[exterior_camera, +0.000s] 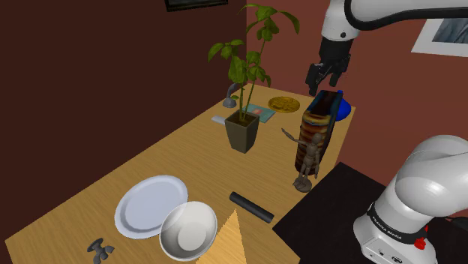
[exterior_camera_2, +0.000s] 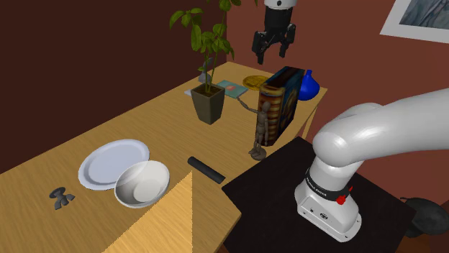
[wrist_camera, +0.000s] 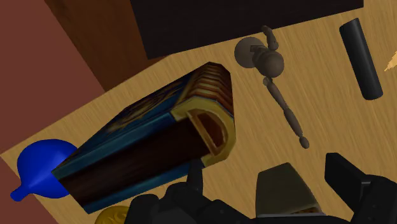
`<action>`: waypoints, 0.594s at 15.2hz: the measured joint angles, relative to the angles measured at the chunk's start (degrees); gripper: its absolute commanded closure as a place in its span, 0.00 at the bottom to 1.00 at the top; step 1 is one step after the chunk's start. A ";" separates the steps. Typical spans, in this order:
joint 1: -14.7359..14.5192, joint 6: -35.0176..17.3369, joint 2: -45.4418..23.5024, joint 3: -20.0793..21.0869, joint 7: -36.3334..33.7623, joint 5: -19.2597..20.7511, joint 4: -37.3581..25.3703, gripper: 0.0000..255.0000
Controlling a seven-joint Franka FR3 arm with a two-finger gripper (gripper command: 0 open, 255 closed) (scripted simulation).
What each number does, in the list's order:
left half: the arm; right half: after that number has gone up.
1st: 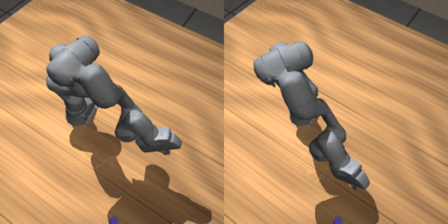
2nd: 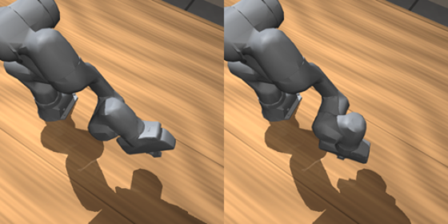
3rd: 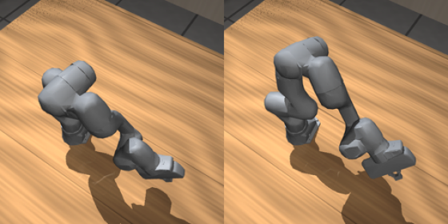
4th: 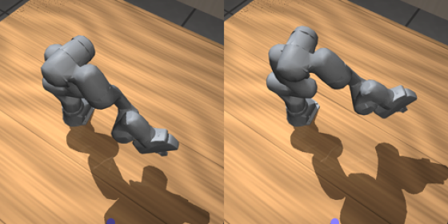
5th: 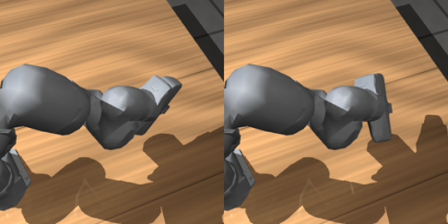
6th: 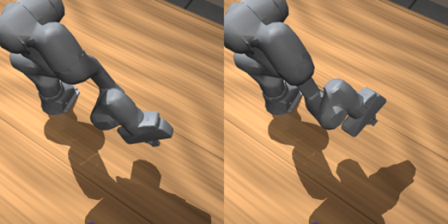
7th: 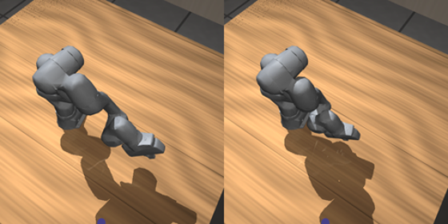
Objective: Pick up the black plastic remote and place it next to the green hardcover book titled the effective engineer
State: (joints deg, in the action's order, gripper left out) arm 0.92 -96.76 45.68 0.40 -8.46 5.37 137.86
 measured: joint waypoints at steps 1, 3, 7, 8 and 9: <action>0.00 0.00 0.00 0.00 0.00 0.00 0.00 0.00; -0.49 -1.87 -0.38 0.24 -0.12 -0.48 1.74 0.00; -2.34 -7.70 -1.82 1.68 -1.04 -2.36 6.83 0.00; -2.81 -9.15 -2.38 1.96 -1.13 -2.81 7.88 0.00; -3.35 -10.94 -2.83 2.38 -1.38 -3.33 9.41 0.00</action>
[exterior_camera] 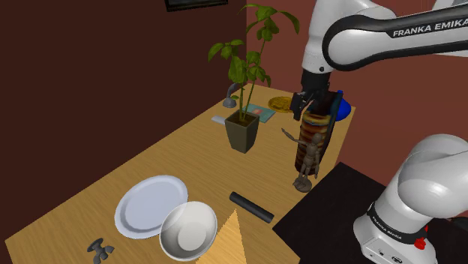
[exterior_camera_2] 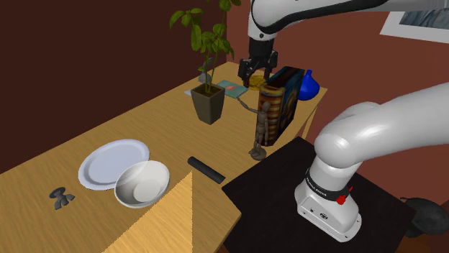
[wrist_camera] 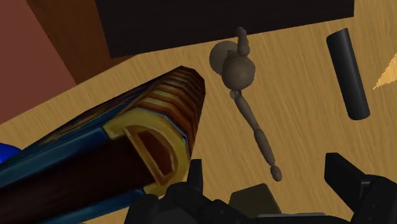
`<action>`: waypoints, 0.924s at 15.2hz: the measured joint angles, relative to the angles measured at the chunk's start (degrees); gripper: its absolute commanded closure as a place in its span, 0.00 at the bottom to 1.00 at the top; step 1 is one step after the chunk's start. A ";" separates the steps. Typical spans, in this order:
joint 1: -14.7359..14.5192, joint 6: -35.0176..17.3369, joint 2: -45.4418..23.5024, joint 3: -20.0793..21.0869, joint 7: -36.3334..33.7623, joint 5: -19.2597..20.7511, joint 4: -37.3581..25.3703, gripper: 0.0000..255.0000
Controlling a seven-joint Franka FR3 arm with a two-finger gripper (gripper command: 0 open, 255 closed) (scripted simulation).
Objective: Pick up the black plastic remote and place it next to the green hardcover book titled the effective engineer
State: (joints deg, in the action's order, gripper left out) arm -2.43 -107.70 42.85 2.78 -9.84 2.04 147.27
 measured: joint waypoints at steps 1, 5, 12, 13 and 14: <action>-0.47 -2.04 -0.83 0.27 -0.07 -0.44 1.38 0.00; -2.81 -8.70 -4.29 2.11 -1.00 -2.65 5.12 0.00; -6.65 -22.32 -14.71 5.00 -1.60 -6.18 9.18 0.00; -7.20 -24.03 -16.01 5.36 -1.57 -6.67 9.66 0.00; -7.95 -25.97 -17.57 5.99 -1.87 -7.32 10.13 0.00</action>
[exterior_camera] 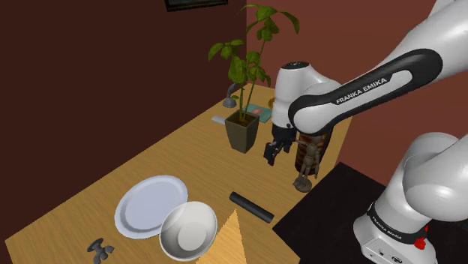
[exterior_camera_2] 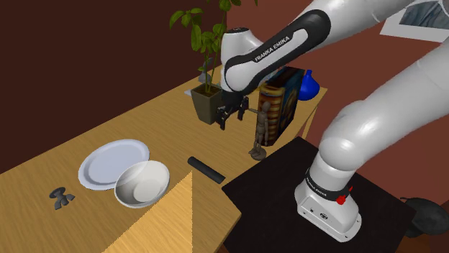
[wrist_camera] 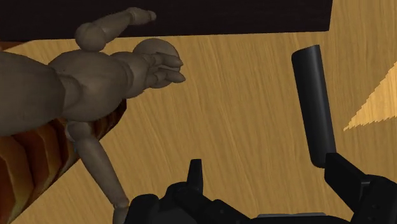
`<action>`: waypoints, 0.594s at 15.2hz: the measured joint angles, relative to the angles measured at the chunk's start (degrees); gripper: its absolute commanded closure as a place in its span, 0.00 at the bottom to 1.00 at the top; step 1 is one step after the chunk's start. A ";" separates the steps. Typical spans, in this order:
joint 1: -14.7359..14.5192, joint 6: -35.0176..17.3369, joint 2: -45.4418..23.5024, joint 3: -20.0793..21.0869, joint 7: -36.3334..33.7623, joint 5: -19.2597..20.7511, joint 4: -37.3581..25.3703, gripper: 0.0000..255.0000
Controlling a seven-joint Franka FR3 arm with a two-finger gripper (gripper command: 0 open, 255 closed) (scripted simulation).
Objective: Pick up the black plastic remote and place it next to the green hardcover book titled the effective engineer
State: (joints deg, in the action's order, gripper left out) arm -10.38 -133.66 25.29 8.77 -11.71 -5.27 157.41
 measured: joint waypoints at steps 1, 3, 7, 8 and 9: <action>-0.53 -2.29 -2.02 0.44 -0.01 -0.47 0.37 0.00; -1.54 -6.01 -5.97 1.27 0.00 -1.33 0.26 0.00; -3.81 -14.07 -14.91 3.60 -0.81 -2.94 -0.38 0.00; -4.19 -15.48 -17.10 4.02 -0.87 -3.09 -1.14 0.00; -4.77 -17.44 -18.99 4.57 -0.99 -3.49 -0.98 0.00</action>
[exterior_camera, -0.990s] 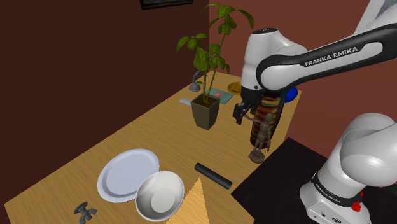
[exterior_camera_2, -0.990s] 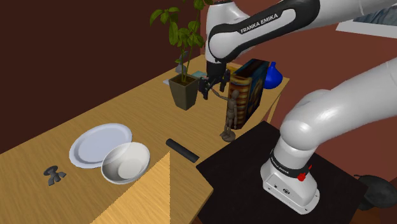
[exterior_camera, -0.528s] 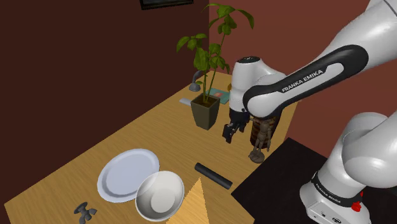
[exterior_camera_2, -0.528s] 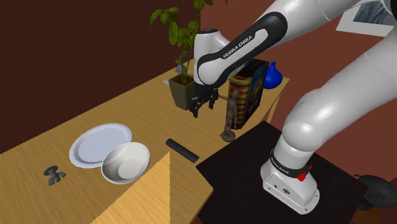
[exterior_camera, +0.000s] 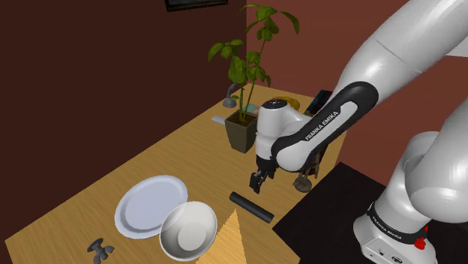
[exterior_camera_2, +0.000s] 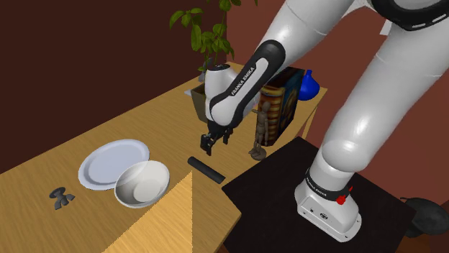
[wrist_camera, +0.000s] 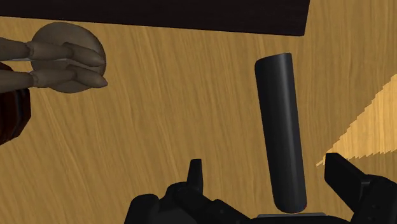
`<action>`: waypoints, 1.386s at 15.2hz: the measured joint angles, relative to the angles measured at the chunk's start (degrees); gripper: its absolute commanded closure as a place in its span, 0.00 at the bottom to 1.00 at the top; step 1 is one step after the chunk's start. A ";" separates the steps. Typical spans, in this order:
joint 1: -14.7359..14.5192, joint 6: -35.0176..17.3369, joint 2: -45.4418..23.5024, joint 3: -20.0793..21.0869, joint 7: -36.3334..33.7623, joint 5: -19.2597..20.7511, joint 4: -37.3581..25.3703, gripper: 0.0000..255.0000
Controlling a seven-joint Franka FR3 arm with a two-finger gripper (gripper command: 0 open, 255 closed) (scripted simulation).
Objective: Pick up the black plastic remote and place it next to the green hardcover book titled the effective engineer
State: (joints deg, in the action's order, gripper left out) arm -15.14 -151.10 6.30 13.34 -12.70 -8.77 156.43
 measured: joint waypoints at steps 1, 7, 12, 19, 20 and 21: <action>-0.60 -1.67 -1.86 0.60 -0.30 -0.29 -0.17 0.00; -2.50 -10.42 -13.92 2.07 -1.89 1.08 -3.28 0.00; -3.60 -15.03 -19.41 0.93 -3.37 3.18 -4.10 0.00; -4.19 -16.39 -21.14 0.36 -3.94 3.87 -4.50 0.00; -4.19 -16.39 -21.14 0.36 -3.94 3.87 -4.50 1.00; -4.19 -16.39 -21.14 0.36 -3.94 3.87 -4.50 1.00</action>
State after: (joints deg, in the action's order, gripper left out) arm -19.33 -167.50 -14.84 13.70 -16.64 -4.90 151.92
